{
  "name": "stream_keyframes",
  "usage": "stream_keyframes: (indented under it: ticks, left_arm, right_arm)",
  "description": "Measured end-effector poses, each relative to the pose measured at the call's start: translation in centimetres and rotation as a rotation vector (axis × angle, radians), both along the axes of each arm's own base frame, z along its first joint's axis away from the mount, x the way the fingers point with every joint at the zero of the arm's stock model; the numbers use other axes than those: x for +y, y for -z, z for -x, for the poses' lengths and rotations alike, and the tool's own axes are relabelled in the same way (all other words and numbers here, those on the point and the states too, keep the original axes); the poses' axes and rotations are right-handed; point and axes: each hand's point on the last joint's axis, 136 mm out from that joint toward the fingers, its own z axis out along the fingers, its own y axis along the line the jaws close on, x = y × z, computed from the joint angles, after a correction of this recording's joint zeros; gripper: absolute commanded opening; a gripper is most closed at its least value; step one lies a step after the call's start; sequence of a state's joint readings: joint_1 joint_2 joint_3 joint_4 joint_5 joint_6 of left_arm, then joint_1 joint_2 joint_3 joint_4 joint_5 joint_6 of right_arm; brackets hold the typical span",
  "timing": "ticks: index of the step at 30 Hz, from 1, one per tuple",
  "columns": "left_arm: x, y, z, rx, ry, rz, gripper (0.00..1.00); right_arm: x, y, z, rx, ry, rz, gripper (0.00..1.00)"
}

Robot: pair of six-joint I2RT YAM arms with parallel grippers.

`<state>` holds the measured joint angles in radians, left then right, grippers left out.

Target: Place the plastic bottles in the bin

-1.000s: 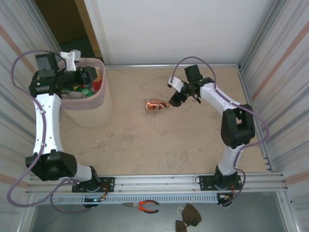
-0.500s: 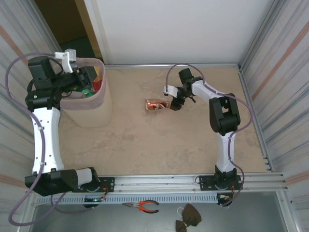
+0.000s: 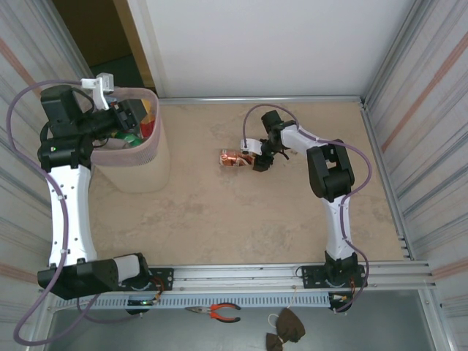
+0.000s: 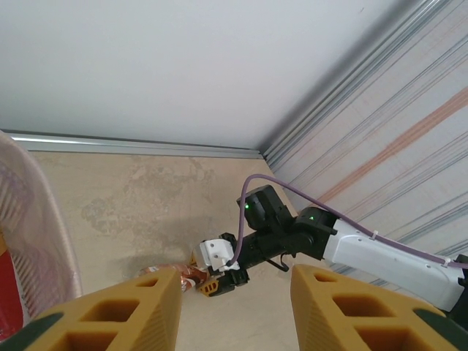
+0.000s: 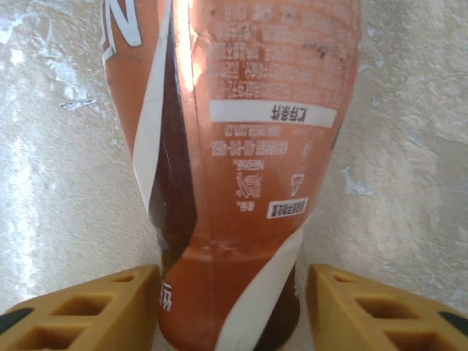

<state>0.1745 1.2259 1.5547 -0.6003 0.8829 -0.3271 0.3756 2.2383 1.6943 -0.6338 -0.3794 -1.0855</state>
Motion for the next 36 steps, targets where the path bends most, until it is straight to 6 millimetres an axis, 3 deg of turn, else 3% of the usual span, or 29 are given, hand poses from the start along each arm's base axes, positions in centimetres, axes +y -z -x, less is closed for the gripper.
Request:
stream_keyframes:
  ticks: [5, 8, 15, 25, 36]
  left_arm:
    - [-0.2, 0.1, 0.2, 0.006, 0.0, 0.007, 0.44]
    - [-0.6, 0.3, 0.2, 0.012, 0.004, 0.003, 0.52]
    - [-1.9, 1.4, 0.5, 0.024, -0.008, -0.019, 0.68]
    - [-4.7, 2.6, 1.3, -0.004, -0.013, -0.021, 0.83]
    - [-11.2, 5.2, 0.2, 0.035, 0.052, -0.008, 0.89]
  right_arm:
    - [0.1, 0.0, 0.0, 0.002, 0.004, -0.006, 0.38]
    - [0.2, -0.1, 0.1, 0.003, 0.019, -0.017, 0.31]
    - [0.2, -1.4, 1.6, 0.034, 0.09, -0.037, 0.27]
    - [1.5, -9.7, 2.7, -0.021, 0.291, -0.205, 0.25]
    - [5.2, -19.0, 7.3, 0.005, 0.439, -0.504, 0.23]
